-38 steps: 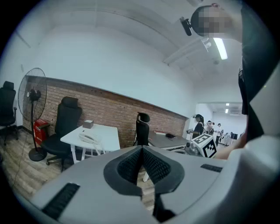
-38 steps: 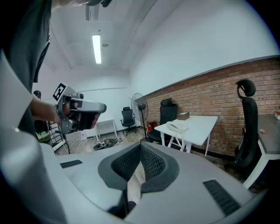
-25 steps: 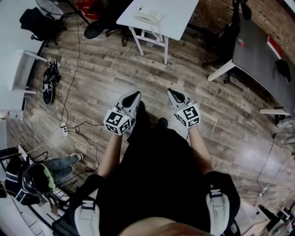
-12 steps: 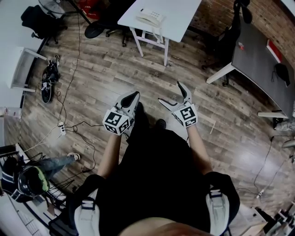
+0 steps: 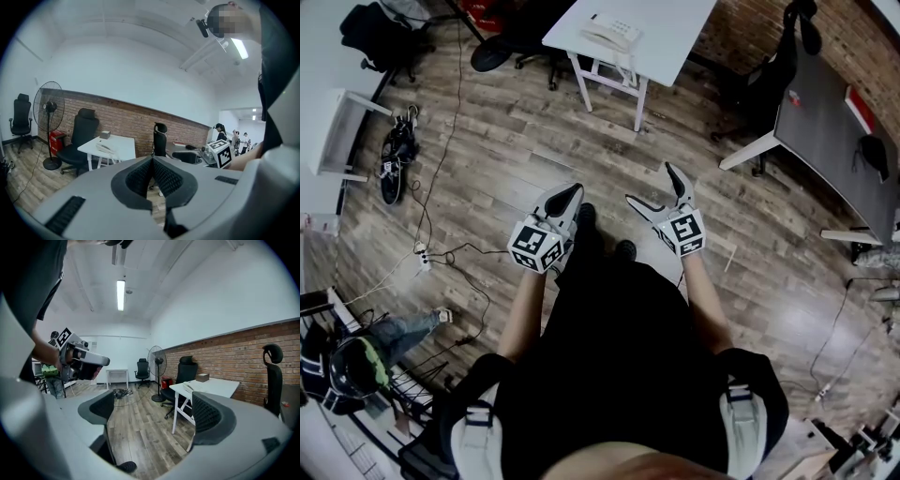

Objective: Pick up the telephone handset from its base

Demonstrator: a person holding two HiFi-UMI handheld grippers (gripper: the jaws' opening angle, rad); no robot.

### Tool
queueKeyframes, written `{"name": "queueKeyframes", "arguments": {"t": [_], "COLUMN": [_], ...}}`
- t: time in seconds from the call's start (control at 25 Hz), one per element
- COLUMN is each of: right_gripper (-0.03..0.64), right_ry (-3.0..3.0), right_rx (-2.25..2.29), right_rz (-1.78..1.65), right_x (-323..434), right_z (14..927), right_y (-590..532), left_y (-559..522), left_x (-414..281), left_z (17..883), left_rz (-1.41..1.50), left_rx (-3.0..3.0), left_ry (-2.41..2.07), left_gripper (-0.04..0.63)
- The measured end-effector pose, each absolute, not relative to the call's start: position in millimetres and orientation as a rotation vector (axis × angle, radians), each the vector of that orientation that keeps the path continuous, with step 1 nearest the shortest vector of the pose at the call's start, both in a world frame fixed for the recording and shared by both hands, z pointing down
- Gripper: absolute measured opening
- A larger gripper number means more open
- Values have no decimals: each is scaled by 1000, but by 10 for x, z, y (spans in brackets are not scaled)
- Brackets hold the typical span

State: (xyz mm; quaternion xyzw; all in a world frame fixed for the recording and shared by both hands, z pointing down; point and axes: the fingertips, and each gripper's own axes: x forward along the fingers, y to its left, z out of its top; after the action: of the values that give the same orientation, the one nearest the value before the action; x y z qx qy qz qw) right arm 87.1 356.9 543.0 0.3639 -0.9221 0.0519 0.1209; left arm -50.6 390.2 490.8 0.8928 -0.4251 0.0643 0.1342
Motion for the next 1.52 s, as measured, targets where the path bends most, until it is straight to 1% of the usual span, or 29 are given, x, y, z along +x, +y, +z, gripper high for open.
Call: {"name": "queueKeyframes", "arguments": {"t": [0.28, 1.0, 1.52], "right_gripper": [500, 499, 491], "right_ry": [-2675, -2578, -2563], "right_rx": [1092, 1262, 1411], "right_rz": [151, 163, 230], "right_x": [696, 225, -58], "right_z": [5411, 5380, 5453], "right_y": [3276, 2185, 1706], "left_y": [3578, 2237, 1686], "left_x": [-719, -1284, -1662], "left_z": [4913, 4880, 4897], "left_rz": [180, 159, 199], "left_rx": [2598, 2688, 2738], "left_ry": [-1205, -1050, -971], "left_gripper": [20, 20, 20]}}
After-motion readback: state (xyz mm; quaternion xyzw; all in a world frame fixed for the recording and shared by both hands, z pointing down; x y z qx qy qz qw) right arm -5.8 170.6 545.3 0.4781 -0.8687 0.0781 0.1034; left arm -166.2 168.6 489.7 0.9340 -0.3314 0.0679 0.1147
